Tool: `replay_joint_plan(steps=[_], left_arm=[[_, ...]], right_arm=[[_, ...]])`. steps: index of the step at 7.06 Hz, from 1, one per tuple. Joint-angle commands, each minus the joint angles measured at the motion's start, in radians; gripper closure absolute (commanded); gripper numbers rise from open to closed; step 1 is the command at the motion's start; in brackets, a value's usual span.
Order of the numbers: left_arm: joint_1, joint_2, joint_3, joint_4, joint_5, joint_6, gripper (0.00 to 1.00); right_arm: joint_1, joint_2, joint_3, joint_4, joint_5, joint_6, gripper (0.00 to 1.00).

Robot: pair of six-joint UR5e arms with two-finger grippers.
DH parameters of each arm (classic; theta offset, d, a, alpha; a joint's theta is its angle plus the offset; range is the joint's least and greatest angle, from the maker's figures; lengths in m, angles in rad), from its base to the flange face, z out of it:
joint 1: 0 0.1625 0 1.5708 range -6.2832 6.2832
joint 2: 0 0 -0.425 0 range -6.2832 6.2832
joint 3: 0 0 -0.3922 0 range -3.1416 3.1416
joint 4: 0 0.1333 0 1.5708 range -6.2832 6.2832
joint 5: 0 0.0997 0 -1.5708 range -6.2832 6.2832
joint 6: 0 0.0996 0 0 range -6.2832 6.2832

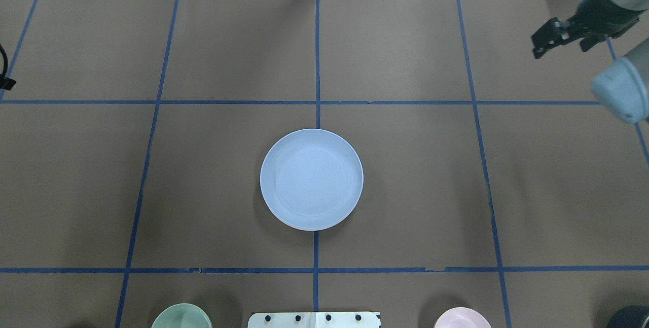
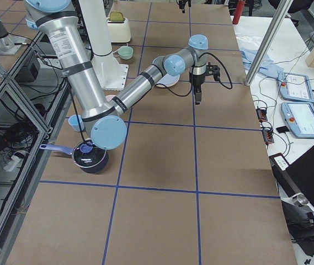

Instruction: Stack three plates with pink and blue

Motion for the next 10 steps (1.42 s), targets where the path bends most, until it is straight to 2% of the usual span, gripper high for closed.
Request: replay_joint_plan(steps=[1, 2, 4, 5, 7, 8, 10], left_arm=[[-0.17, 0.044, 0.073, 0.05, -0.083, 0.199, 0.0], [-0.24, 0.047, 0.114, 0.084, -0.088, 0.283, 0.0], [-0.309, 0.035, 0.11, 0.266, -0.087, 0.274, 0.0], [-0.314, 0.045, 0.11, 0.27, -0.084, 0.274, 0.0], [-0.322, 0.053, 0.172, 0.265, -0.088, 0.259, 0.0], [-0.322, 0.082, 0.159, 0.262, -0.09, 0.259, 0.0], [-0.32, 0.078, 0.129, 0.262, -0.085, 0.254, 0.0]], right_arm=[[0.176, -0.148, -0.057, -0.001, 0.043, -0.375, 0.0], [0.242, -0.22, -0.072, 0.007, 0.066, -0.46, 0.0], [0.302, -0.37, -0.075, 0.013, 0.06, -0.474, 0.0], [0.328, -0.401, -0.074, 0.021, 0.064, -0.467, 0.0], [0.331, -0.449, -0.057, 0.031, 0.078, -0.459, 0.0], [0.333, -0.457, -0.043, 0.035, 0.078, -0.459, 0.0], [0.333, -0.452, -0.029, 0.035, 0.08, -0.459, 0.0]])
